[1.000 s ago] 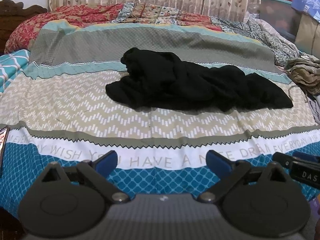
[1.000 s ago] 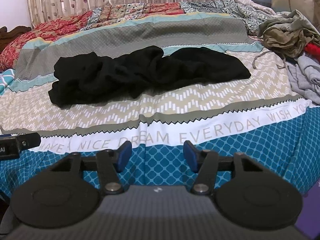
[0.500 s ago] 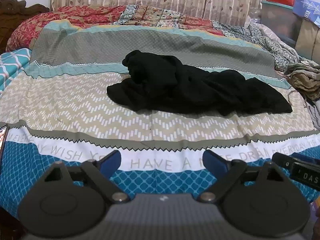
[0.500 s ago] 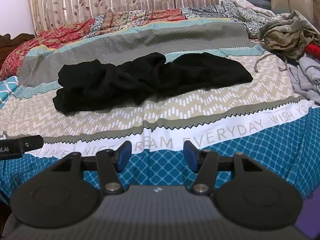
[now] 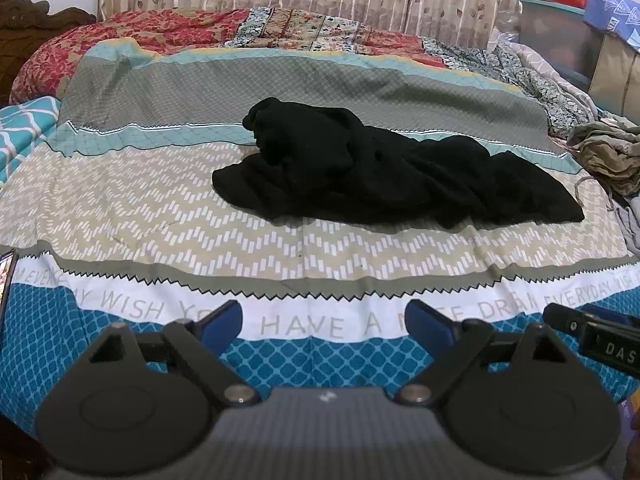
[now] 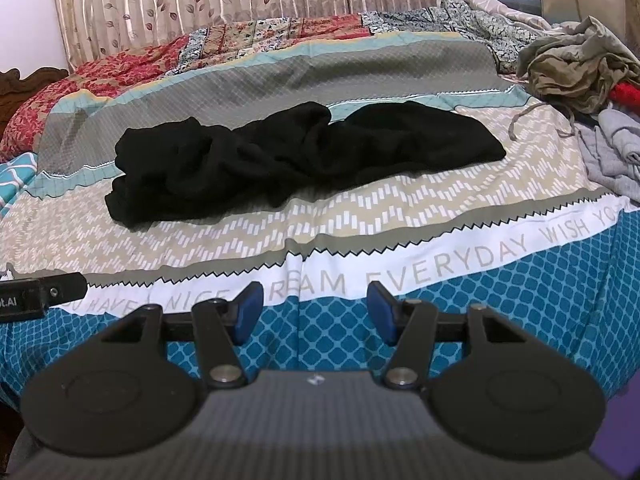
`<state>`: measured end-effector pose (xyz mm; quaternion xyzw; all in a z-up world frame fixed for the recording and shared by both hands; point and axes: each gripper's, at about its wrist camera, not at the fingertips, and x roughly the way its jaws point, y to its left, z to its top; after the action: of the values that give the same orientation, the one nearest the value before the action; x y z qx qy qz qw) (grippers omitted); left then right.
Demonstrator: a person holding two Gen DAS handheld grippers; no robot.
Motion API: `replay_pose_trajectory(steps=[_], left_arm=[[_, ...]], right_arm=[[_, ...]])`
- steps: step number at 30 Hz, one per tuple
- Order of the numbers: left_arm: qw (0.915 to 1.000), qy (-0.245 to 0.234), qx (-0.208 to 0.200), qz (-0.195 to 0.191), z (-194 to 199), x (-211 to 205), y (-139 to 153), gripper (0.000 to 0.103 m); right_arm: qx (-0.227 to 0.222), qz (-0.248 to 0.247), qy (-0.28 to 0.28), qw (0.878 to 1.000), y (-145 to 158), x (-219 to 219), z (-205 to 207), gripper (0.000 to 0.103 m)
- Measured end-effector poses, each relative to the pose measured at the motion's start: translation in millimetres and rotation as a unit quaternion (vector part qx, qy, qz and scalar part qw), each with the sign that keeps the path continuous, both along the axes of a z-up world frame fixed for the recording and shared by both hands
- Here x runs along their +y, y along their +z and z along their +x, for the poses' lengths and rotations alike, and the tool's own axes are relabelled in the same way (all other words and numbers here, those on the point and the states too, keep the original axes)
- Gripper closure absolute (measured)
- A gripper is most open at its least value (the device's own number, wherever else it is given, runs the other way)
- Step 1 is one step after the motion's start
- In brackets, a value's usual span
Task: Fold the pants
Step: 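Move both grippers open toward the crumpled black pants on the bed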
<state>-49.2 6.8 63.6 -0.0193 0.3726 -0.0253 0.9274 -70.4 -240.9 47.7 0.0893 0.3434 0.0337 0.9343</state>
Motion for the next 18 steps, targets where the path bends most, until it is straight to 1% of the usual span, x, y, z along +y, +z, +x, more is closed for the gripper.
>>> replay_pose_trajectory(steps=[18], left_arm=[[1.0000,0.005,0.004,-0.003,3.2,3.2,-0.4,0.012]], right_arm=[[-0.002,0.007,-0.010,1.000,0.6,-6.2,2.3,0.043]])
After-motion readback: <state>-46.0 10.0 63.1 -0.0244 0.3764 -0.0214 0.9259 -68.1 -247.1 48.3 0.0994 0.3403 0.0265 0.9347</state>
